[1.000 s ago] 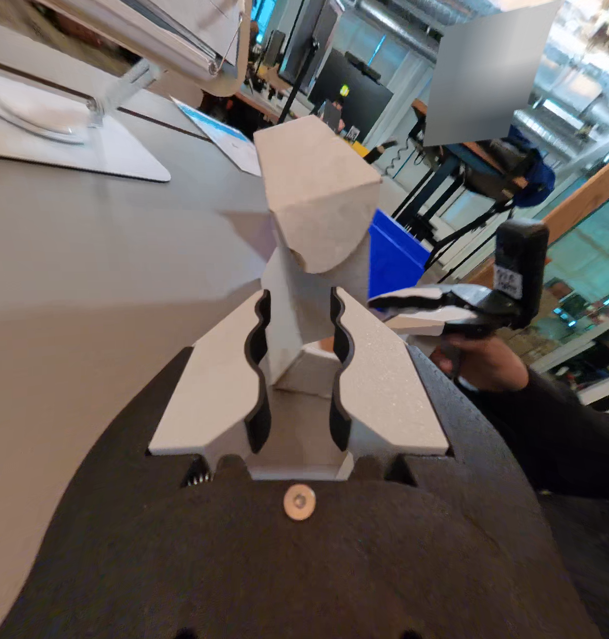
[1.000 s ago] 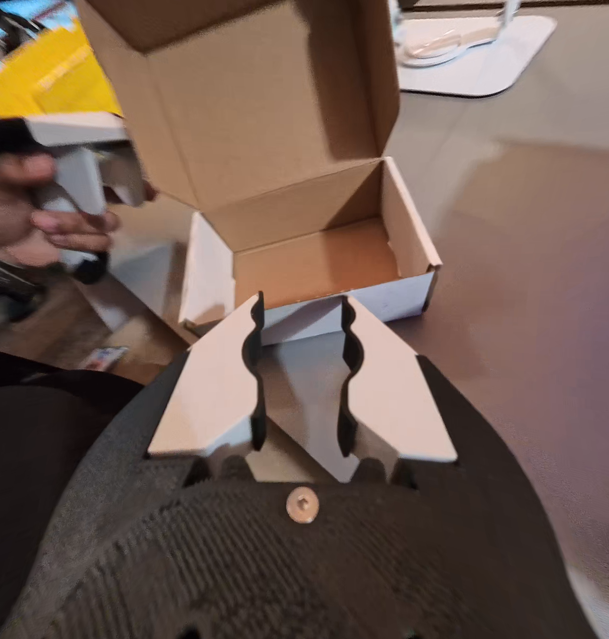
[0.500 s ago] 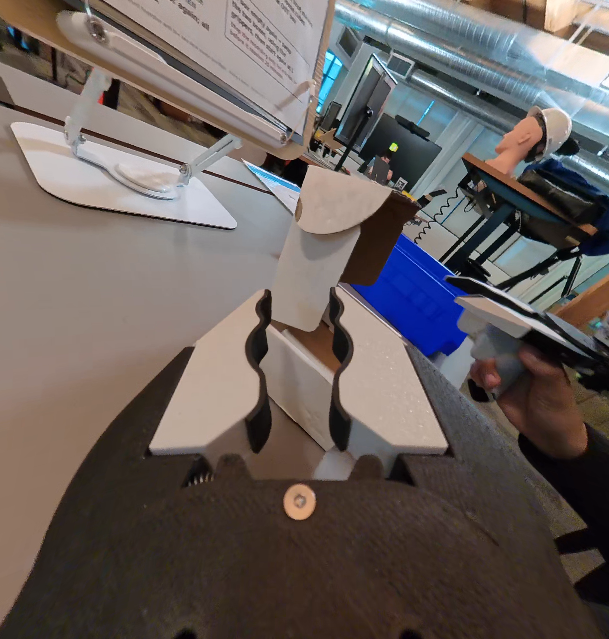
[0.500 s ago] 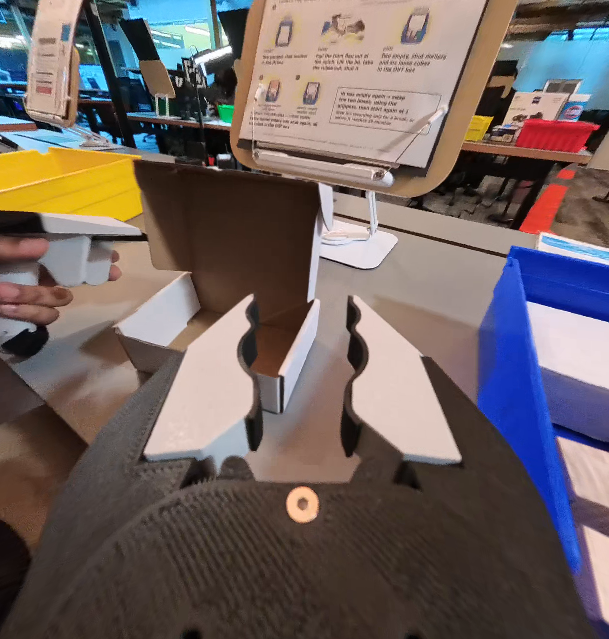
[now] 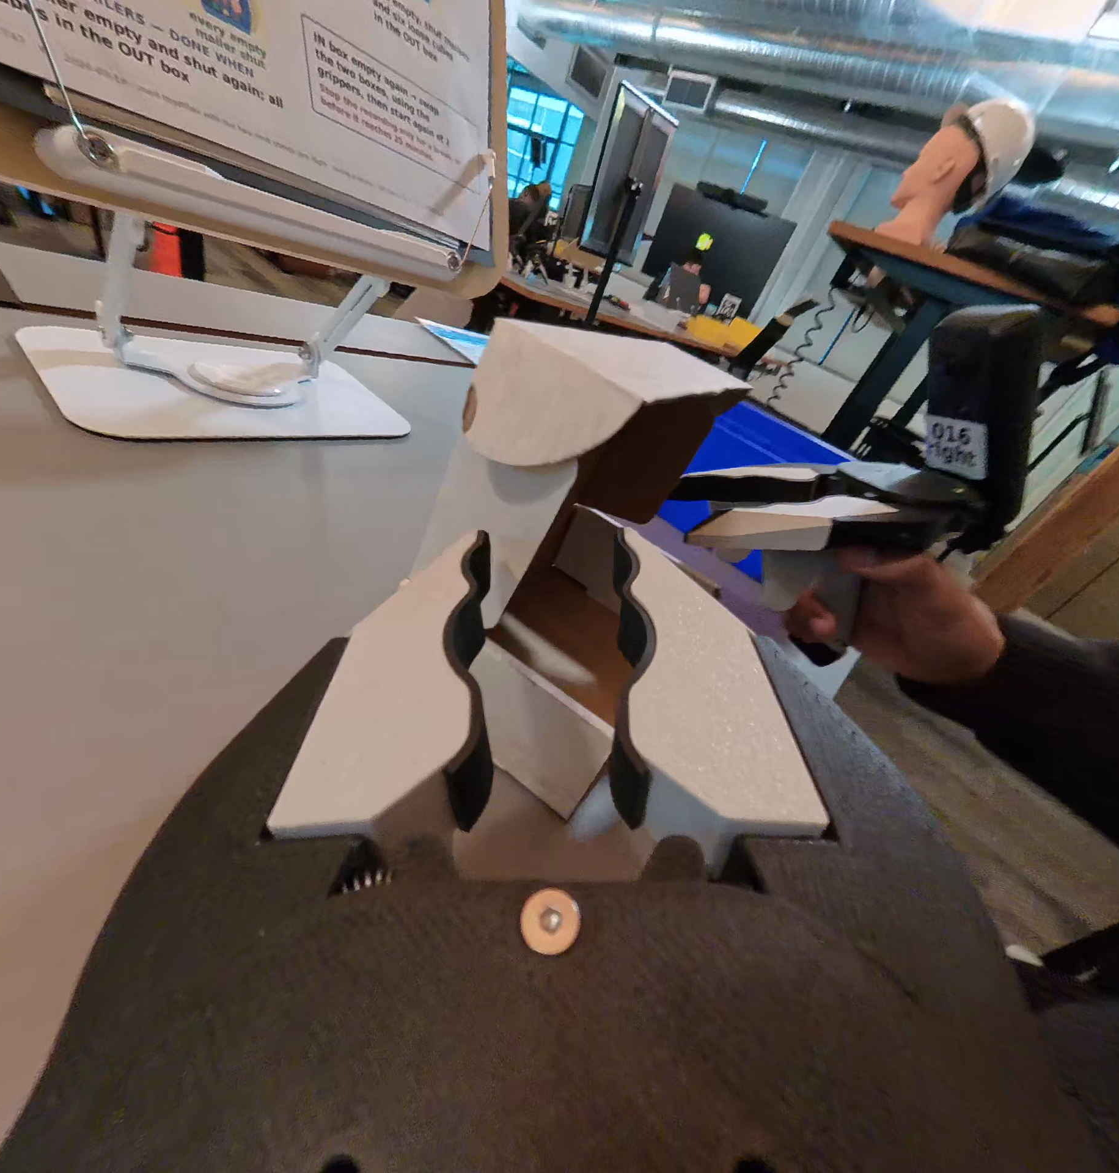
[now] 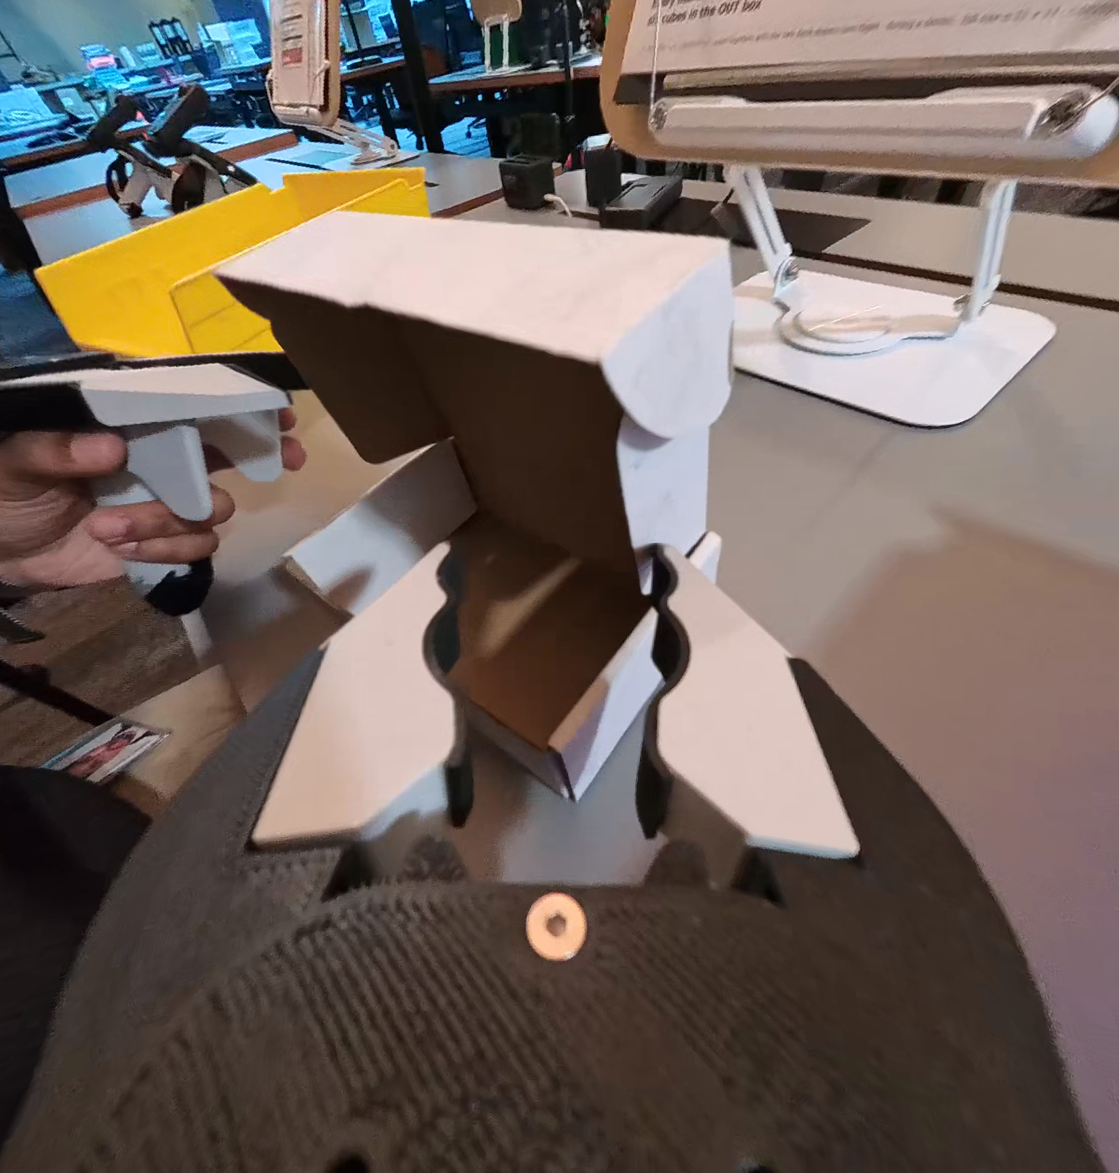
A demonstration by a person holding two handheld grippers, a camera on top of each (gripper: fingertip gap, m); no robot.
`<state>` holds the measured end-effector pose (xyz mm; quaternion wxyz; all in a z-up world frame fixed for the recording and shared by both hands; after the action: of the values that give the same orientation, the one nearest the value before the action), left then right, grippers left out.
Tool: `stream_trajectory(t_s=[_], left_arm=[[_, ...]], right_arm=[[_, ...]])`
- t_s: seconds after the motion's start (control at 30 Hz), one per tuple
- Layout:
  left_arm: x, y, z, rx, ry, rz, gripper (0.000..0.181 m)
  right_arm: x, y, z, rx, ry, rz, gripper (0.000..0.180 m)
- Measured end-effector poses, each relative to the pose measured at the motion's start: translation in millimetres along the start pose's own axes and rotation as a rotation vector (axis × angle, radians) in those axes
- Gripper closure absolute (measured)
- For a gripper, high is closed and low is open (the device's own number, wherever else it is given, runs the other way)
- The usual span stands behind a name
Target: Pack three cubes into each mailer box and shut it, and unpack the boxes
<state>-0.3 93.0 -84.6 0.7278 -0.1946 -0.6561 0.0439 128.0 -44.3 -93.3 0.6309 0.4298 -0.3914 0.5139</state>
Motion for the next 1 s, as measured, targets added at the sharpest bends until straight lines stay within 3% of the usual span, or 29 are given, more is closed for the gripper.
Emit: stream_trajectory(t_s=[0.27,0.53,0.77,0.9,1.0], left_arm=[[-8,-2,8,0.007,0.046,-0.101,0.140],[-26,-11,8,-0.084,0.164,-0.119,0.128],[-29,-10,12,-0.064,0.204,-0.161,0.126],[-14,1,18,0.068,0.120,-0.214,0.124],[2,0,25,0.152,0.009,-0.352,0.124]], right_arm=[[-1,9,-11,0.067,0.026,-0.072,0.119],[-15,13,-6,0.110,0.059,-0.152,0.114],[-10,5,3,0.107,0.007,-0.198,0.115],[-1,-6,14,0.034,-0.067,-0.173,0.118],[9,-8,23,-0.065,-0.123,-0.044,0.125]])
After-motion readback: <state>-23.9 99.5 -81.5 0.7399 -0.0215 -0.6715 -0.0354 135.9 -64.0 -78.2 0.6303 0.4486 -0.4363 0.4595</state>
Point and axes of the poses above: each gripper's, where its closed fingertips meet, z back along the fingers, x out of its top, y = z × x across the jaws, the point moved 5 cm from there along z, back along the fingers, and after that the axes turned 2 degrees about y, right-handed, at the moved point
